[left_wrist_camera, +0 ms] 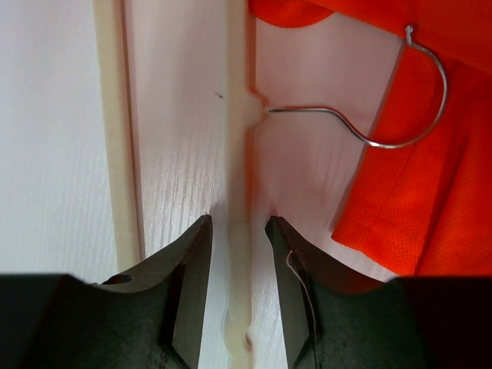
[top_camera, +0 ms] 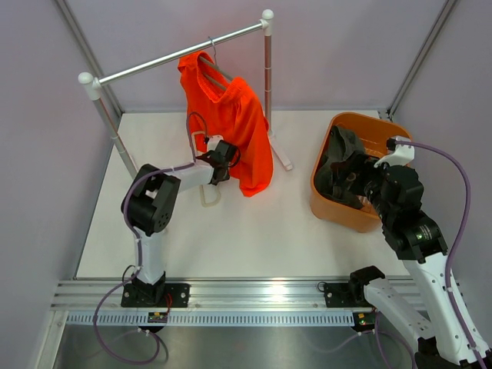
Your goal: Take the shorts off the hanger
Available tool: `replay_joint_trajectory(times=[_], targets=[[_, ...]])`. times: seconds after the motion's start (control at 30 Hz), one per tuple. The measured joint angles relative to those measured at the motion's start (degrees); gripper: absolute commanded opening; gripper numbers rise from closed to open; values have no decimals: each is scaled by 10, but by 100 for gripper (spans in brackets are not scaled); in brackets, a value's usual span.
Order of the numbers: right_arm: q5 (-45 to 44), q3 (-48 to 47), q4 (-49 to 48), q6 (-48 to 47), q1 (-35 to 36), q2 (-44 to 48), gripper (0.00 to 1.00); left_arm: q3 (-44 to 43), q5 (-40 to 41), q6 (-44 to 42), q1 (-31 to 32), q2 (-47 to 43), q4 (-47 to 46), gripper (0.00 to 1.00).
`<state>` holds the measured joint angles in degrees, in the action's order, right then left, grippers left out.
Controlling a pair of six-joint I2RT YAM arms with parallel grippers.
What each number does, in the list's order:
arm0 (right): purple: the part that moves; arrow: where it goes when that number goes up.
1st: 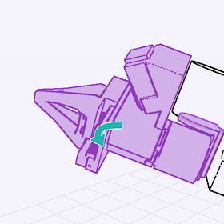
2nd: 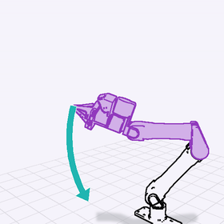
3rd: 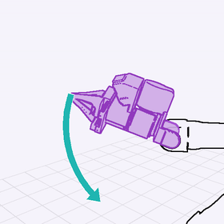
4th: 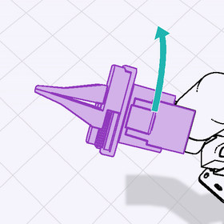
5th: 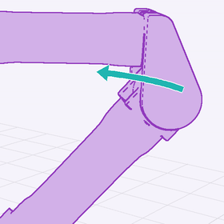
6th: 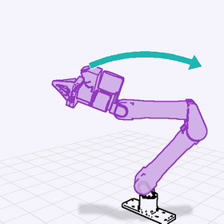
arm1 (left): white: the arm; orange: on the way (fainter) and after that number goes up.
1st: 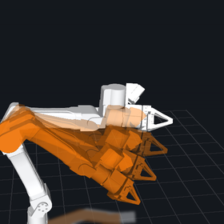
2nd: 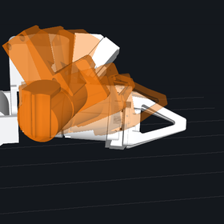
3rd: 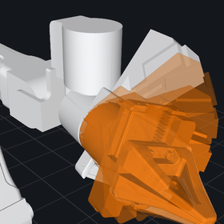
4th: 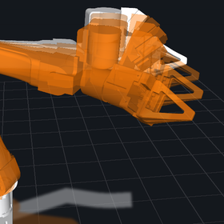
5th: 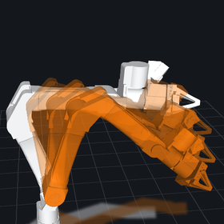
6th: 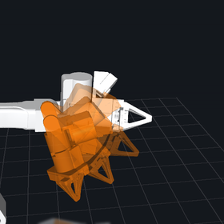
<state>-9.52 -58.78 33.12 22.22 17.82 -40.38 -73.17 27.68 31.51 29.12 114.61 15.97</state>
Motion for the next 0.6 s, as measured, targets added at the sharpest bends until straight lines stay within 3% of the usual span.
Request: replay_joint_trajectory(times=[0.37, 0.53, 0.6], targets=[[0, 0, 1, 0, 0, 1, 100, 15, -22, 3, -1, -16, 4, 37], [0, 0, 3, 0, 0, 2, 99, 5, -29, 7, -2, -9, 12, 23], [0, 0, 6, 0, 0, 2, 99, 4, -33, 10, -2, -8, 10, 9]])
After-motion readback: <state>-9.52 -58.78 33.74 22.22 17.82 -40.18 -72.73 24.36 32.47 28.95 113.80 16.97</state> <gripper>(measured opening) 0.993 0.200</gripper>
